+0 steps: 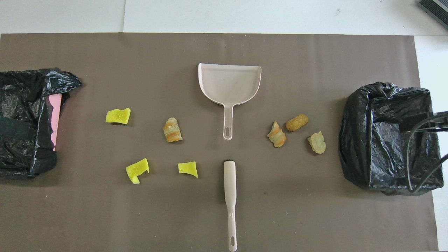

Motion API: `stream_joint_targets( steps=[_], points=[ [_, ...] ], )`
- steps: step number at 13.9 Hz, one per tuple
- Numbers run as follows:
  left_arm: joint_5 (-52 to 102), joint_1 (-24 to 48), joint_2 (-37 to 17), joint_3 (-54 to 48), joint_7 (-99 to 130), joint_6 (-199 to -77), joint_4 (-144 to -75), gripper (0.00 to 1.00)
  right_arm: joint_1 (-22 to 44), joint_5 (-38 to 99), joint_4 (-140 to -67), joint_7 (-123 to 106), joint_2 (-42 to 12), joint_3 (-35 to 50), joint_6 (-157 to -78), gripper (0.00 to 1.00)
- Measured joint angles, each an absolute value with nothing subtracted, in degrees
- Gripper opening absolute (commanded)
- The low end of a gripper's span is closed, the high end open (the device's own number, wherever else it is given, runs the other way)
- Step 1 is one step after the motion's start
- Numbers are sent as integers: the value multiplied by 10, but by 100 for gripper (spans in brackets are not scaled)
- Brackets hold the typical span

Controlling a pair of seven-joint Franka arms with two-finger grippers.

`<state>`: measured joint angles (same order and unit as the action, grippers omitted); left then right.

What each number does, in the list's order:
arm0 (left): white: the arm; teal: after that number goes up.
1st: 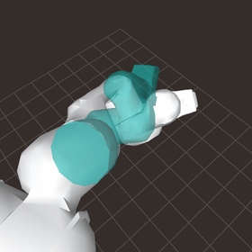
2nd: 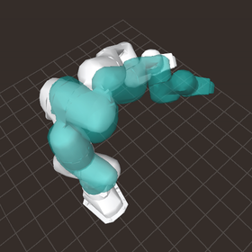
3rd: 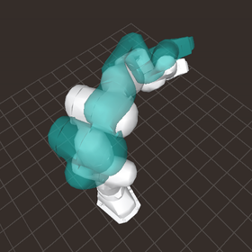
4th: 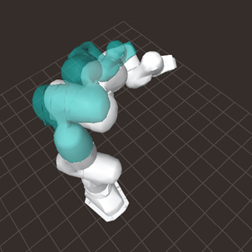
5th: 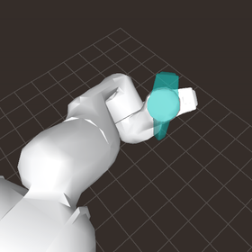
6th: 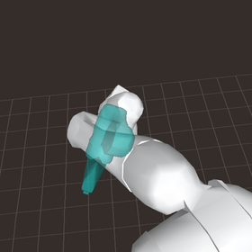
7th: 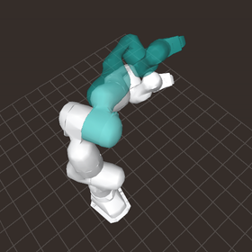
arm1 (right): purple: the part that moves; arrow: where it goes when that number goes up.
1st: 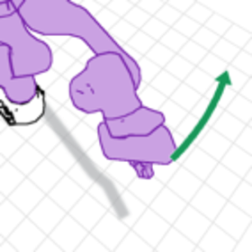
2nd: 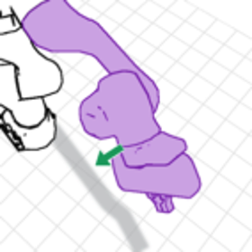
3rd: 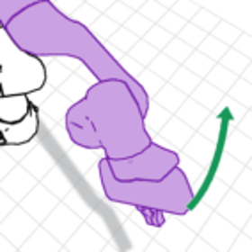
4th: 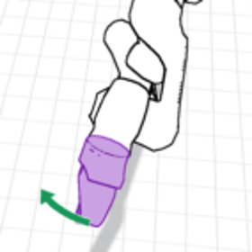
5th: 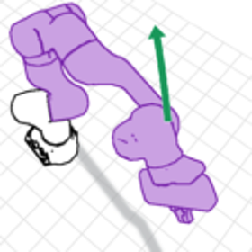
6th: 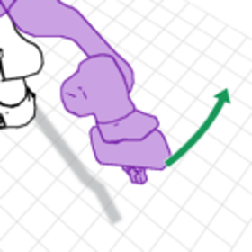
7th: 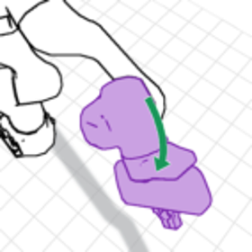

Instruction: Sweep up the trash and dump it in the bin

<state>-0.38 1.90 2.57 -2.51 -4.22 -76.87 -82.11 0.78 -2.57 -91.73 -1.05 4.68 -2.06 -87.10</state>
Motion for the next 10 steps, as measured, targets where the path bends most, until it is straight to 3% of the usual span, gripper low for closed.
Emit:
stream_joint_targets(
  steps=[10],
  points=[
    [-4,19,26,-27,-41,-767,-821,100,8,-26,-917,-10,47,-21,-871,100]
  ],
)
